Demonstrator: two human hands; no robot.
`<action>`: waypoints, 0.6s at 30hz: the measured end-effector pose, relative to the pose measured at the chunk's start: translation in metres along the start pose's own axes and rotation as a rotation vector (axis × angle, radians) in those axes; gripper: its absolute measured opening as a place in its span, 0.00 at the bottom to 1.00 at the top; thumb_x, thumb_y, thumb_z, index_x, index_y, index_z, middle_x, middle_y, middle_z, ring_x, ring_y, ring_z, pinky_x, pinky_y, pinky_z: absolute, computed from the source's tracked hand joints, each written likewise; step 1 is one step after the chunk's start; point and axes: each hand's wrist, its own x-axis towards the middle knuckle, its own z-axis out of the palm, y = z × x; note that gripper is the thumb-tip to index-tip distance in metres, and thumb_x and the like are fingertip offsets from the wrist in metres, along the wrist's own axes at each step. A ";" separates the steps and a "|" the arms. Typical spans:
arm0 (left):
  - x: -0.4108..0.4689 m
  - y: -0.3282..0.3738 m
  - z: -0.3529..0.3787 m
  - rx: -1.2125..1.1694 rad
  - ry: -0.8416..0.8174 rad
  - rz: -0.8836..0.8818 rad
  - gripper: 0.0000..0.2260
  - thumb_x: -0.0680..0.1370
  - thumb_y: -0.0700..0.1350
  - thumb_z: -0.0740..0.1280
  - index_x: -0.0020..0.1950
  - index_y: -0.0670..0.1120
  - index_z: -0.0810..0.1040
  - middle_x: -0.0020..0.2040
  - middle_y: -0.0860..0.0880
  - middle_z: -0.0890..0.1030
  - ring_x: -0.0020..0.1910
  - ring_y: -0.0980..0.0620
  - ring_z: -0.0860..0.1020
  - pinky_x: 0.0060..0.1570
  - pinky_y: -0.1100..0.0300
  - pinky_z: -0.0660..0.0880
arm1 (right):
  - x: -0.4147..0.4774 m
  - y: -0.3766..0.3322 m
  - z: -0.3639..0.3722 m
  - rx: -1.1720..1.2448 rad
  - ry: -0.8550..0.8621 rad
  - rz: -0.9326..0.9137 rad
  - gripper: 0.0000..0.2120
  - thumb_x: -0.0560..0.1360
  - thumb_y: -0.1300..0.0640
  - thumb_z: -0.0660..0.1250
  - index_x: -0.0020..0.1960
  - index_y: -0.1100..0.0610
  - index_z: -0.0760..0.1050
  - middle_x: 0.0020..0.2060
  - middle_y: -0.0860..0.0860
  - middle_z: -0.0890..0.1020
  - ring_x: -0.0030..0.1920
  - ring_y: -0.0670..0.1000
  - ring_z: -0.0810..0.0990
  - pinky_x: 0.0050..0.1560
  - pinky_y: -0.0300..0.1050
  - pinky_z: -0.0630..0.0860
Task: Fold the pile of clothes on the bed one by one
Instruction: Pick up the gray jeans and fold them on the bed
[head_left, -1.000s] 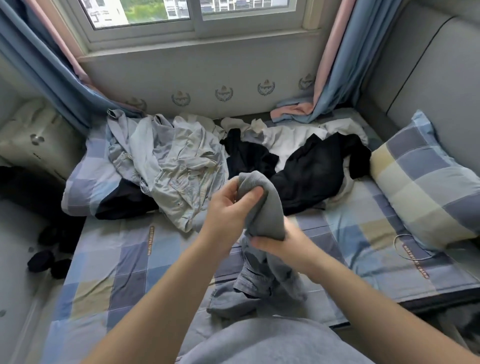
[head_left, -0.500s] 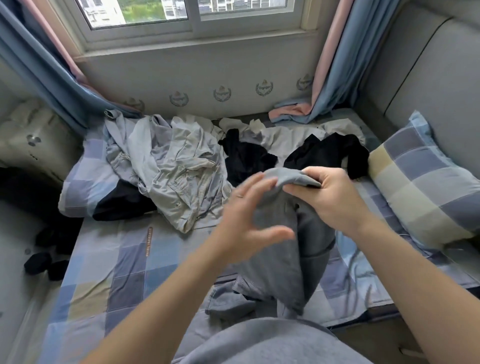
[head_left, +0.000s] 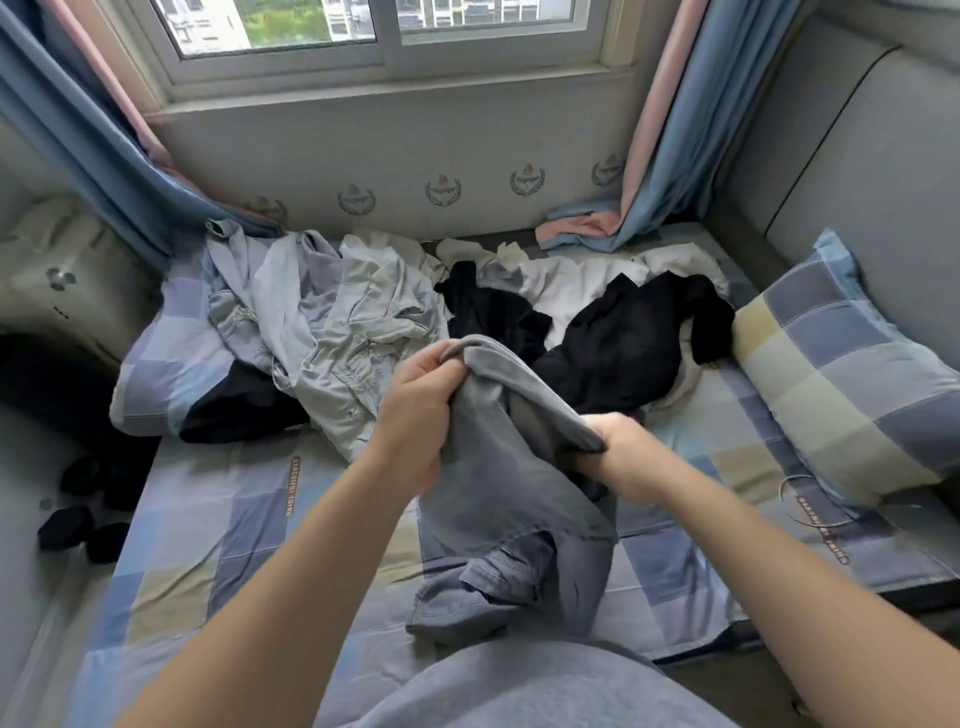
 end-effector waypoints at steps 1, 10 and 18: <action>0.001 0.003 -0.003 -0.040 0.030 -0.020 0.13 0.83 0.35 0.58 0.47 0.42 0.81 0.39 0.45 0.82 0.38 0.50 0.80 0.39 0.60 0.79 | 0.003 0.015 0.009 -0.019 0.020 0.048 0.05 0.73 0.62 0.70 0.41 0.55 0.76 0.35 0.44 0.80 0.39 0.44 0.75 0.43 0.49 0.75; 0.029 -0.021 -0.077 0.619 0.358 0.033 0.15 0.76 0.46 0.68 0.63 0.53 0.76 0.65 0.49 0.77 0.64 0.51 0.74 0.65 0.53 0.71 | -0.011 -0.008 -0.019 0.232 0.168 -0.032 0.10 0.80 0.60 0.69 0.41 0.61 0.76 0.33 0.48 0.75 0.37 0.45 0.71 0.39 0.46 0.68; -0.001 -0.057 -0.002 0.493 -0.404 0.106 0.16 0.76 0.51 0.70 0.60 0.47 0.80 0.58 0.52 0.82 0.59 0.54 0.79 0.63 0.47 0.74 | -0.022 -0.105 -0.048 0.288 0.042 -0.246 0.09 0.81 0.59 0.66 0.44 0.55 0.81 0.36 0.54 0.81 0.38 0.47 0.76 0.39 0.40 0.73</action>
